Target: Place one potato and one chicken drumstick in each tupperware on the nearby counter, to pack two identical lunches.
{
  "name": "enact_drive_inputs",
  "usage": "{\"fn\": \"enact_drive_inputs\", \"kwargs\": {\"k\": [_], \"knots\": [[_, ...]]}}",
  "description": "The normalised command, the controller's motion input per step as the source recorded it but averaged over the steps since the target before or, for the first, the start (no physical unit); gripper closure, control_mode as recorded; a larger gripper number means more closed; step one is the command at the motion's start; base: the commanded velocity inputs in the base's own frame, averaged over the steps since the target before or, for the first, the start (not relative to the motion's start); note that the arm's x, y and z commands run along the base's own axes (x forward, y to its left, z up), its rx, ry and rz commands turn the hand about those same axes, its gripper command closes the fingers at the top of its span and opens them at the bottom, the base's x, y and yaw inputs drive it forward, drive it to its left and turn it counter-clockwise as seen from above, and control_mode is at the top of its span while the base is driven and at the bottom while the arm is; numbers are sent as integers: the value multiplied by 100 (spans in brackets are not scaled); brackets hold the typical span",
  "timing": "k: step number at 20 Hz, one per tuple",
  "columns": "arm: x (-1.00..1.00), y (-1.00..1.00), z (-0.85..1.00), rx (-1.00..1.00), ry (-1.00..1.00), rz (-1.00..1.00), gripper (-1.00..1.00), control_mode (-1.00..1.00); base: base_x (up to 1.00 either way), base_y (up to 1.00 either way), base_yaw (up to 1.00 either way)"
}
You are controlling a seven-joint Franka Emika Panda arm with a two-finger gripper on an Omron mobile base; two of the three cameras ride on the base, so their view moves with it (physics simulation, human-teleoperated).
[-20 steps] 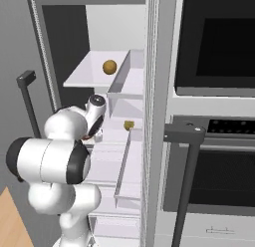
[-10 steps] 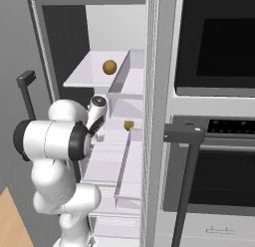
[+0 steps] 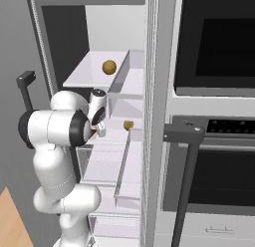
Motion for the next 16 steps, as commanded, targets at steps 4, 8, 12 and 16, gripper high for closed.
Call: {"fn": "enact_drive_inputs", "kwargs": {"k": [4,8,12,16], "knots": [[-97,0,-85,-15,7,7,100,-100,0,0,0],[-100,-32,-37,-6,1,1,100,-100,0,0,0],[-100,-79,1,0,-2,0,100,-100,0,0,0],[-100,-67,18,0,-12,0,100,-100,0,0,0]]}}
